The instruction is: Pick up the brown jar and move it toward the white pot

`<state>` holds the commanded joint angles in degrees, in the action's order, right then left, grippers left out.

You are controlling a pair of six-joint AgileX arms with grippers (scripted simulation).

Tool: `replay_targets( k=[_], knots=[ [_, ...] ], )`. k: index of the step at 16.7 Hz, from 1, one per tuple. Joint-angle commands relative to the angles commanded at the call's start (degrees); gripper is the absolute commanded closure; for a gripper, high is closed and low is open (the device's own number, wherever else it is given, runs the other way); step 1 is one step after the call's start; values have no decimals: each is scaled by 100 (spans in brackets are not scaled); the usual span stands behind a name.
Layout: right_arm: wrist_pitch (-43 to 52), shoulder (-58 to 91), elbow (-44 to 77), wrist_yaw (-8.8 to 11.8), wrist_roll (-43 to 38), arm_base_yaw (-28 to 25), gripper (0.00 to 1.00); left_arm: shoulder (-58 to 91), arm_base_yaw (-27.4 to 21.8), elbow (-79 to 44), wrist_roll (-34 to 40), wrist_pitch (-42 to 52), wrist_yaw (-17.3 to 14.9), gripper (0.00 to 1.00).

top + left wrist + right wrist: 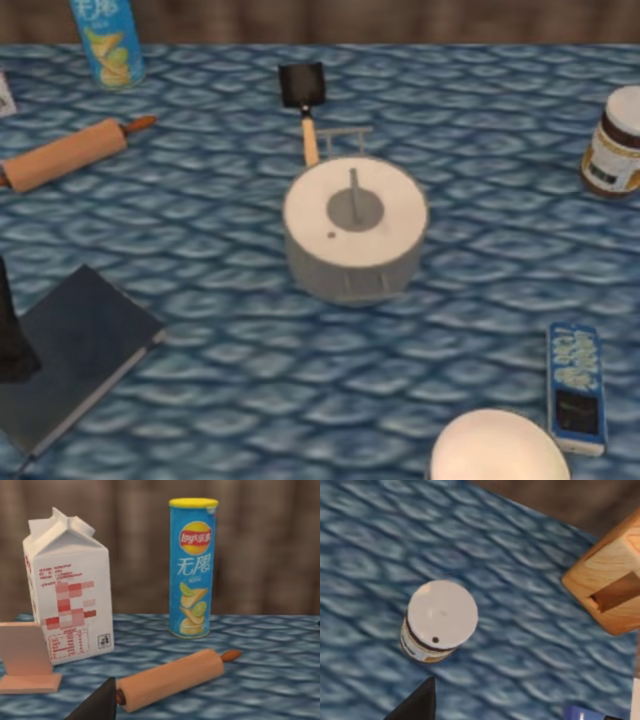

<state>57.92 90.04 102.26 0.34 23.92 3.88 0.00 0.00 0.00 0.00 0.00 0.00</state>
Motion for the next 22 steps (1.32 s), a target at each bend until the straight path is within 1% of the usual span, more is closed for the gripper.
replay_targets(
  k=[5, 7, 10, 13, 15, 22],
  knots=[
    [1214, 2537, 3016, 134, 819, -54, 0, 0, 0, 0, 0, 0, 0, 0],
    [1714, 3501, 3932, 181, 1117, -86, 0, 0, 0, 0, 0, 0, 0, 0],
    [2428, 4795, 4924, 241, 1505, -139, 0, 0, 0, 0, 0, 0, 0, 0],
    [3018, 5780, 5488, 285, 1803, -192, 0, 0, 0, 0, 0, 0, 0, 0],
    [3280, 6184, 5666, 304, 1931, -219, 0, 0, 0, 0, 0, 0, 0, 0],
    [3378, 6366, 5713, 306, 1976, -196, 0, 0, 0, 0, 0, 0, 0, 0]
  ],
)
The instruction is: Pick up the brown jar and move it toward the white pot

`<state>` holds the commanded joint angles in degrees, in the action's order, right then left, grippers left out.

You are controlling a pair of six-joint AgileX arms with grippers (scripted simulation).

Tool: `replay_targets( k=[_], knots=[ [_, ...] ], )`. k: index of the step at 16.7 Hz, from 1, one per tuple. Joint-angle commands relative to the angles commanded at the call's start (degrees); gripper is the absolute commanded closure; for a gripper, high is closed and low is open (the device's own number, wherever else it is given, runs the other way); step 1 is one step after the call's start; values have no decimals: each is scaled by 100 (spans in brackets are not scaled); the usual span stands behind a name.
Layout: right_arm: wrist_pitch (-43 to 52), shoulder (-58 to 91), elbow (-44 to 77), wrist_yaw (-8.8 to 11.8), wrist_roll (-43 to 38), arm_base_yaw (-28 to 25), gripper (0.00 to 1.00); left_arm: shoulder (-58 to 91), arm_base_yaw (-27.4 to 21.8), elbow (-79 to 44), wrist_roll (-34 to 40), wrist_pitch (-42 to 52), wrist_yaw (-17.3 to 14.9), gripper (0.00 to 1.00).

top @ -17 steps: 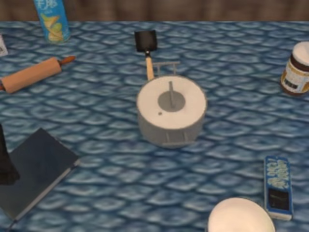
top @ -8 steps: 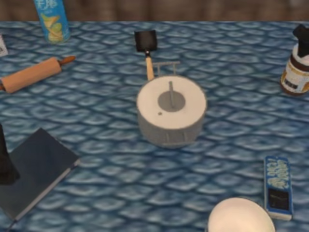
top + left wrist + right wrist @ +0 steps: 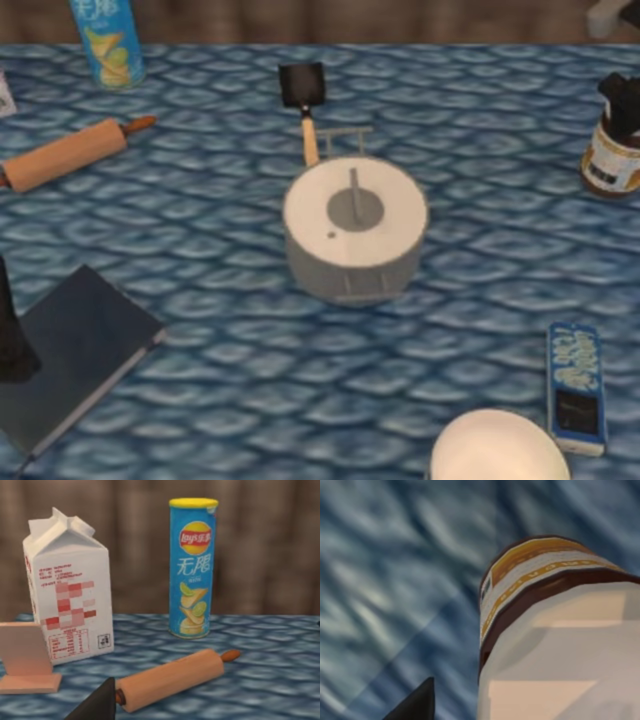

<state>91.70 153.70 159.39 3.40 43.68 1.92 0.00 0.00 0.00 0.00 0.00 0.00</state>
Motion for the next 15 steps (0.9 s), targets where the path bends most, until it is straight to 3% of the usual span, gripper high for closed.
replay_targets(
  k=[10, 15],
  knots=[
    [-1467, -472, -1939, 8, -32, -76, 0, 0, 0, 0, 0, 0, 0, 0],
    [-1593, -506, -2072, 8, -36, -80, 0, 0, 0, 0, 0, 0, 0, 0]
  ],
)
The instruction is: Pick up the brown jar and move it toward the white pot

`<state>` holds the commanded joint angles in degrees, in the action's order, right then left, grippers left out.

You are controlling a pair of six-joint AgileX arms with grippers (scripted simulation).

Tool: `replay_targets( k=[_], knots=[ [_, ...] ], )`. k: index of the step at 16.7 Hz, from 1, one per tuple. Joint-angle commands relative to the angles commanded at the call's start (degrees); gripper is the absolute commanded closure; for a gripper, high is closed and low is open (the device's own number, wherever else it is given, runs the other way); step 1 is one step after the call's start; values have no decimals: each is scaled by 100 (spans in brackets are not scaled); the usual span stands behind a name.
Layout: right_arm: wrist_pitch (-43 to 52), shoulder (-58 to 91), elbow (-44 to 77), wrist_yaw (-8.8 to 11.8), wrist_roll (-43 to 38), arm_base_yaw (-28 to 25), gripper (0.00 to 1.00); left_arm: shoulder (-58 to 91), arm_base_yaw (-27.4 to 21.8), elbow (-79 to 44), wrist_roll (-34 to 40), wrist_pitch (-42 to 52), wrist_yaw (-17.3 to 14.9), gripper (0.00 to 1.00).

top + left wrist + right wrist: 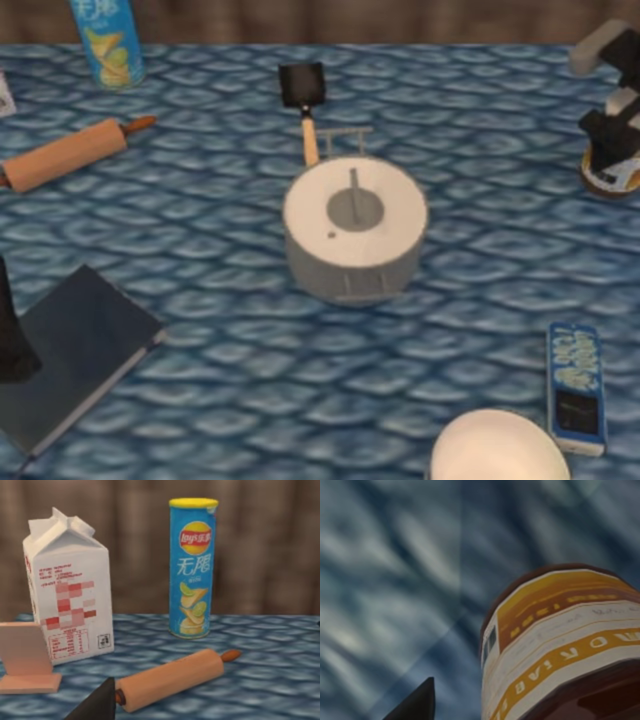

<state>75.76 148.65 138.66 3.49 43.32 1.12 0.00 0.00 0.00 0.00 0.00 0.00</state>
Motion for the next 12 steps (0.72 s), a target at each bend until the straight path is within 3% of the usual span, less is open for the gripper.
replay_targets(
  k=[12],
  knots=[
    [0, 0, 0, 0, 0, 0, 90, 0, 0, 0, 0, 0, 0, 0]
  ],
)
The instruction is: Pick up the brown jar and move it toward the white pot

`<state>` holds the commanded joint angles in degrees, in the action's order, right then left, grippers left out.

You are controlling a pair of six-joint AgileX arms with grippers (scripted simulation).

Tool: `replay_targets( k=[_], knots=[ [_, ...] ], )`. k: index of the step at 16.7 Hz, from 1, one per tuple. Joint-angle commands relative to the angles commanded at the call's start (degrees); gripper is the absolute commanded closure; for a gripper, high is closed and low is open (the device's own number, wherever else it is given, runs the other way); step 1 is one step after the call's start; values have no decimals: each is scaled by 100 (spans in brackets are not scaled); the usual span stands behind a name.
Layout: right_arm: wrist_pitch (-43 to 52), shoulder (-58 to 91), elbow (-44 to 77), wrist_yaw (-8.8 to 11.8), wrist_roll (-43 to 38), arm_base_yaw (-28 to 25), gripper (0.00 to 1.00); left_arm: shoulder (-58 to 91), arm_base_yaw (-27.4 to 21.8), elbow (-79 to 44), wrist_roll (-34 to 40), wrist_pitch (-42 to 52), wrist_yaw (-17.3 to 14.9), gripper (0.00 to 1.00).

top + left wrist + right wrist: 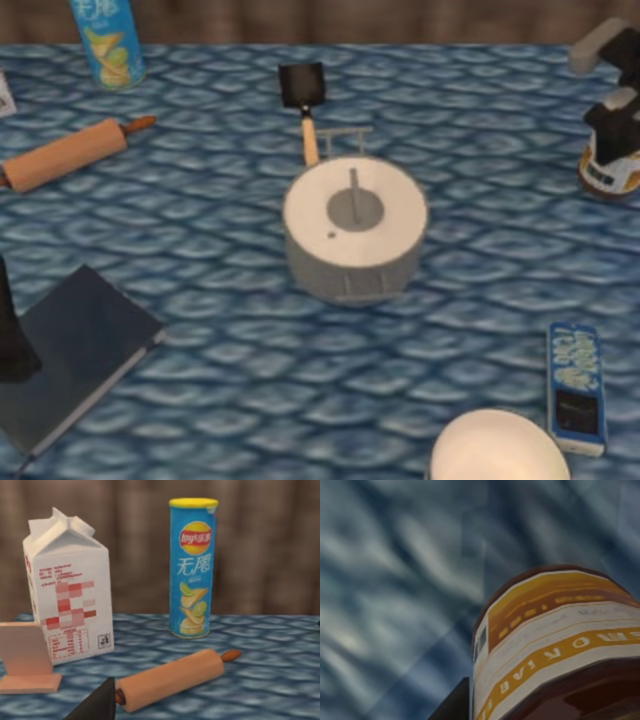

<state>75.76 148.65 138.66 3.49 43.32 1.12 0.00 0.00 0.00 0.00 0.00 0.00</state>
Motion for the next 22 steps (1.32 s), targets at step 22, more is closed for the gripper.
replay_targets(
  k=[22],
  knots=[
    [83, -2687, -2561, 38, 8, -32, 100, 0, 0, 0, 0, 0, 0, 0]
  ],
)
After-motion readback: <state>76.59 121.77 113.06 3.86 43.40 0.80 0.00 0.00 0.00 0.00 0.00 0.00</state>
